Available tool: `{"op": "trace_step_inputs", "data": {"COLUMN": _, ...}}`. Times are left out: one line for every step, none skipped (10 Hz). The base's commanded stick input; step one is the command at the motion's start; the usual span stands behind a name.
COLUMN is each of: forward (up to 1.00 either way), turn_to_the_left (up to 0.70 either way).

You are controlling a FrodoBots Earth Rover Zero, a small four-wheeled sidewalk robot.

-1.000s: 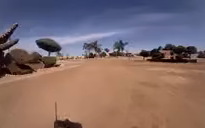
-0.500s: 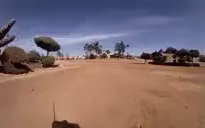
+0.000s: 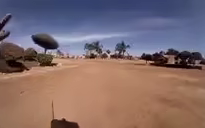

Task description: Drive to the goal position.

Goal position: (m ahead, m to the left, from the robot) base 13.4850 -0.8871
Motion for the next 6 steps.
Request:
{"op": "trace_step_inputs", "data": {"forward": 0.7, "turn_to_the_left": 0.0}}
{"op": "trace_step_inputs", "data": {"forward": 0.7, "turn_to_the_left": 0.0}}
{"op": "trace_step_inputs", "data": {"forward": 0.7, "turn_to_the_left": 0.0}}
{"op": "trace_step_inputs", "data": {"forward": 0.7, "turn_to_the_left": 0.0}}
{"op": "trace_step_inputs", "data": {"forward": 0.7, "turn_to_the_left": 0.0}}
{"op": "trace_step_inputs", "data": {"forward": 0.7, "turn_to_the_left": 0.0}}
